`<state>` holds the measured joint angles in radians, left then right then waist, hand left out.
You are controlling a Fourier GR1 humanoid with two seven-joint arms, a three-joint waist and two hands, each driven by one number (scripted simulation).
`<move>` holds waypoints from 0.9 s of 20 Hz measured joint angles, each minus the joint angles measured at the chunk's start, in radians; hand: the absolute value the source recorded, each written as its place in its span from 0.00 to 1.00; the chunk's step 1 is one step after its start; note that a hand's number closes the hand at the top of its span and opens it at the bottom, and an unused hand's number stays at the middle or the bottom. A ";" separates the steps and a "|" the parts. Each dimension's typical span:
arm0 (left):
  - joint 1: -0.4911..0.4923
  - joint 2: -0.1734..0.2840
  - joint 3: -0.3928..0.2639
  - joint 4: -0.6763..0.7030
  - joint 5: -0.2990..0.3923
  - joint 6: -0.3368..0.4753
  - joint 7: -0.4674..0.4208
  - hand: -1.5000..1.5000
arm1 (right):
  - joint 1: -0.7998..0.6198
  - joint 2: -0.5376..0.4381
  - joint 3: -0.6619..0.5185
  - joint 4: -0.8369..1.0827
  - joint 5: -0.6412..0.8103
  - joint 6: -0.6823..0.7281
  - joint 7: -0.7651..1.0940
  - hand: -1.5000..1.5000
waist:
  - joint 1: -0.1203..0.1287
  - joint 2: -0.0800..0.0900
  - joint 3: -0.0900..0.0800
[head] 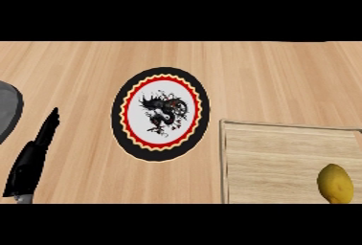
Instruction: Pick the lemon from the tray and place it in the plate
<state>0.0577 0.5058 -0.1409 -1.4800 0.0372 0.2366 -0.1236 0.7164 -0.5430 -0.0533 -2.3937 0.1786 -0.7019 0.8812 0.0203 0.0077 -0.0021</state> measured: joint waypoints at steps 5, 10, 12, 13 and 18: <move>0.006 -0.004 0.022 0.015 0.003 -0.017 -0.010 0.50 | -0.088 -0.074 -0.016 0.077 -0.069 0.112 0.081 0.00 | -0.007 -0.004 0.001; 0.012 -0.015 0.047 0.018 -0.005 -0.034 -0.011 0.50 | -0.172 -0.092 -0.043 0.169 -0.140 0.210 0.081 0.00 | -0.015 -0.007 0.002; 0.028 -0.020 0.054 0.009 -0.011 -0.044 -0.017 0.50 | -0.197 -0.065 -0.015 0.201 -0.117 0.227 0.069 0.00 | -0.016 -0.007 0.002; 0.031 -0.027 0.057 0.012 -0.018 -0.045 -0.019 0.50 | -0.208 -0.050 -0.005 0.222 -0.114 0.237 0.056 0.00 | -0.017 -0.008 0.002; 0.020 -0.044 0.079 0.005 -0.041 -0.063 -0.005 0.50 | -0.269 -0.004 0.006 0.286 -0.117 0.310 0.024 0.00 | -0.019 -0.008 0.002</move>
<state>0.0775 0.4615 -0.0619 -1.4754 -0.0037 0.1733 -0.1284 0.4475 -0.5473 -0.0478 -2.1081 0.0613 -0.3916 0.9055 0.0008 -0.0002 0.0001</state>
